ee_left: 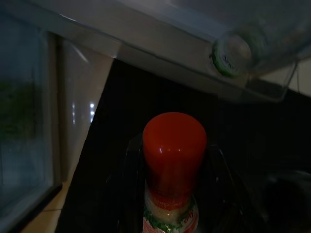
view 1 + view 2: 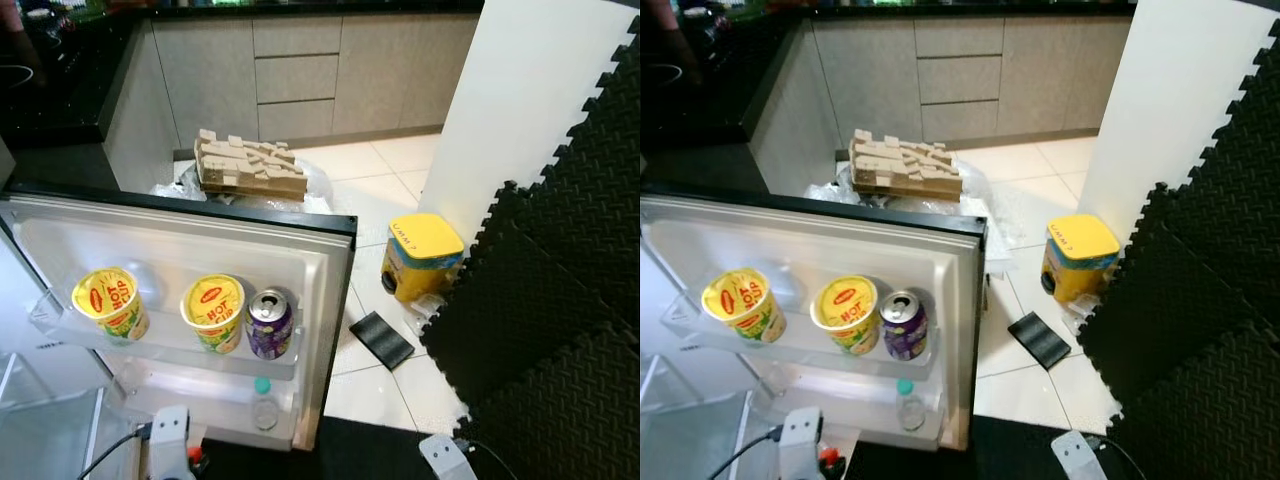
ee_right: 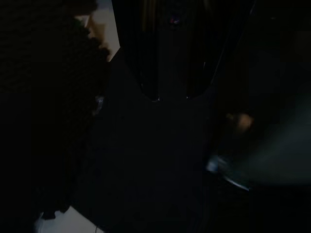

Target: Restocking fridge

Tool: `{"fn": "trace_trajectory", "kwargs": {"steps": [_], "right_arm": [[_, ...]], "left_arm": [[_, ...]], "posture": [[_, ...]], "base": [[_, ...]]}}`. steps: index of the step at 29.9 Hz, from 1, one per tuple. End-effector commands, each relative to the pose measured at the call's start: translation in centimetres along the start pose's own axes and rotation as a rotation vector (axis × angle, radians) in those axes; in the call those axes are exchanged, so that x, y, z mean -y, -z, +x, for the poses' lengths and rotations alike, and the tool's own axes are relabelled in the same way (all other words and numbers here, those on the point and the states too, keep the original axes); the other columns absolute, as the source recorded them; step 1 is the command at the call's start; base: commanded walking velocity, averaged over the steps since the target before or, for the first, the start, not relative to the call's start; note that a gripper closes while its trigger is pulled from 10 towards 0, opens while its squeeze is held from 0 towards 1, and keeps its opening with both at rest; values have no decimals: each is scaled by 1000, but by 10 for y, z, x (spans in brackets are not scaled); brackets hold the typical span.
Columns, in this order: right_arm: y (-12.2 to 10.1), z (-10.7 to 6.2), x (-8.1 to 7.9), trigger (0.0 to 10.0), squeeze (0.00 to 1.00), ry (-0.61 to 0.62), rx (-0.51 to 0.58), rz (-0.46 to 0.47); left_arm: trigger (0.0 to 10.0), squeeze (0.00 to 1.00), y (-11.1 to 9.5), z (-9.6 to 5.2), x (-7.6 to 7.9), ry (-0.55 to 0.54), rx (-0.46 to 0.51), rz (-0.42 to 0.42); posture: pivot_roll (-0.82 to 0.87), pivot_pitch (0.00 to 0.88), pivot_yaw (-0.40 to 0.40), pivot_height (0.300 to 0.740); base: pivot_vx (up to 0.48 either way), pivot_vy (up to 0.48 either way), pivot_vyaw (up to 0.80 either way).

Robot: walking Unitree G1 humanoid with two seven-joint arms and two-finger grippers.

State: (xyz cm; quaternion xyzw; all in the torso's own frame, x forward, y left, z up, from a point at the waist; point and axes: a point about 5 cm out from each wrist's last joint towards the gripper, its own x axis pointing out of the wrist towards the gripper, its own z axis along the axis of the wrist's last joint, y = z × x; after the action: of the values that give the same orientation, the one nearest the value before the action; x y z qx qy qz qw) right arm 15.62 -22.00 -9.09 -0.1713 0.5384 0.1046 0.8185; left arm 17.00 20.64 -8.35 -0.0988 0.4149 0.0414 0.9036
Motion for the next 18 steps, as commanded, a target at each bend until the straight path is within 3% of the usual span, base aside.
{"fn": "trace_trajectory", "kwargs": {"steps": [1, 9, 15, 18], "right_arm": [[4, -1, 4, 10000, 0, 12, -9, 2], [5, -1, 5, 10000, 0, 16, -11, 2], [3, -1, 5, 10000, 0, 13, -3, -2], [4, -1, 2, 10000, 0, 5, -5, -6]], "left_arm": [[10000, 0, -7, 1, -3, -20, 33, -9], [10000, 0, -21, 1, -14, -80, 83, -23], [10000, 0, -15, -1, -20, -113, 52, -29], [10000, 0, -1, -5, -23, -137, -5, -26]], "posture": [[-40, 0, -16, 740], [-40, 0, -16, 740], [-40, 0, -16, 740], [-39, 0, -13, 740]], "base": [[0, 0, 0], [0, 0, 0], [0, 0, 0], [0, 0, 0]]}}
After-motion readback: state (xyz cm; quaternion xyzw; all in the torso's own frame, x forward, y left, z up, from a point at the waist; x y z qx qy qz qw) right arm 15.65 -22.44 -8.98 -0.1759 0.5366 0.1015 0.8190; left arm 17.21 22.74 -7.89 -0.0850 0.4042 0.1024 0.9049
